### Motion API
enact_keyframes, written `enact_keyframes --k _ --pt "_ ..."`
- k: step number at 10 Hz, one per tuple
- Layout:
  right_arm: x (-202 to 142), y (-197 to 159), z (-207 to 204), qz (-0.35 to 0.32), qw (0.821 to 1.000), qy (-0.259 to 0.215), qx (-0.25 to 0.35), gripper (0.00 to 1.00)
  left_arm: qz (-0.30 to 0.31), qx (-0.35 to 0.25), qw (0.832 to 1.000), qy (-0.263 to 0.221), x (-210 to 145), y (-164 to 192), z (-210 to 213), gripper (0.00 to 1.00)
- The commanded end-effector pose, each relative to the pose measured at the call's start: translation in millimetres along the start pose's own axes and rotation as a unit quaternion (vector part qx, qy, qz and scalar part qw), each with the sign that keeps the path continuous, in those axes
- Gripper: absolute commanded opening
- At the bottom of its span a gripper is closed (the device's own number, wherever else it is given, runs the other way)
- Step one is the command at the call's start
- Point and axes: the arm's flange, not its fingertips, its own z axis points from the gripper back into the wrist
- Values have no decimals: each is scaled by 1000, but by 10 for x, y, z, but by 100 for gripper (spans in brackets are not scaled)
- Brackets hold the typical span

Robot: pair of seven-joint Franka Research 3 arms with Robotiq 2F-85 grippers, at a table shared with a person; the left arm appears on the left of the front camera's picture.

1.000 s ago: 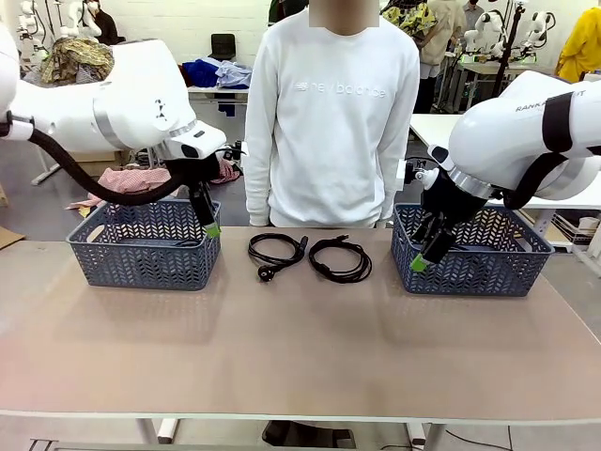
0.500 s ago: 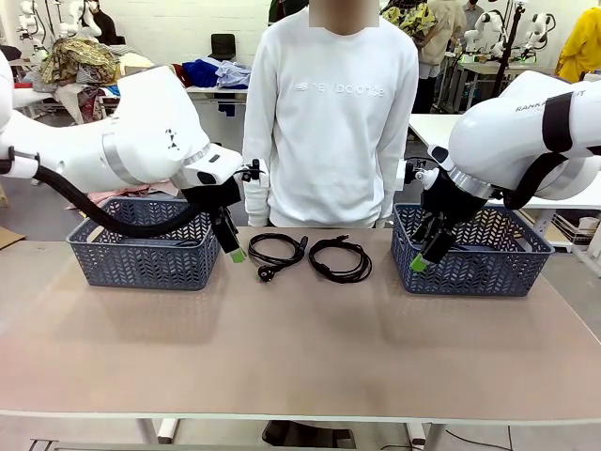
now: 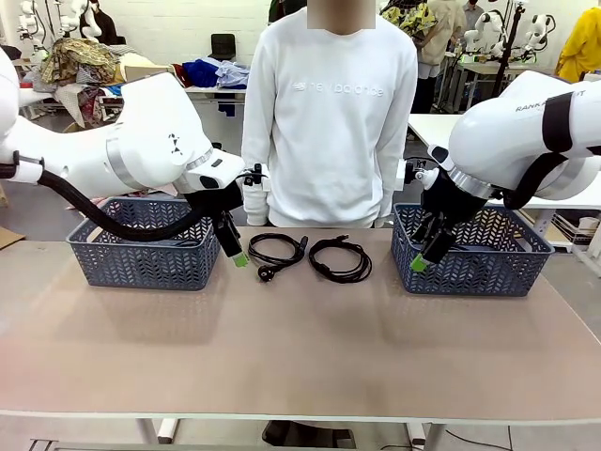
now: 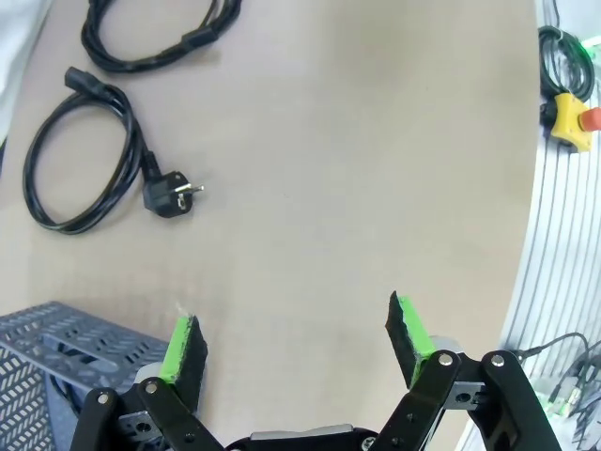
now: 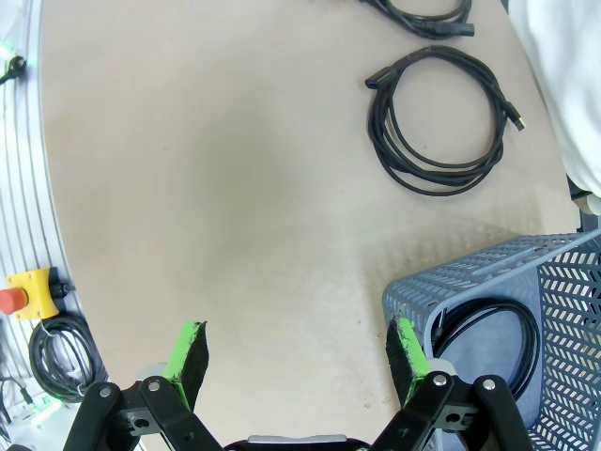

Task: Organize the cables according to human instructions.
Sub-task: Pick up a bundle of cables and place it in the basket indicated by the human.

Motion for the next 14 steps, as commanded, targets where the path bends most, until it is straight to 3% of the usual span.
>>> enact_keyframes --k 1,14 --pt "19 -2 16 -5 1000 5 -5 100 -2 3 1000 1 -8 -12 26 100" --pt "19 -2 16 -5 1000 5 -5 100 -2 3 1000 1 -8 -12 26 100"
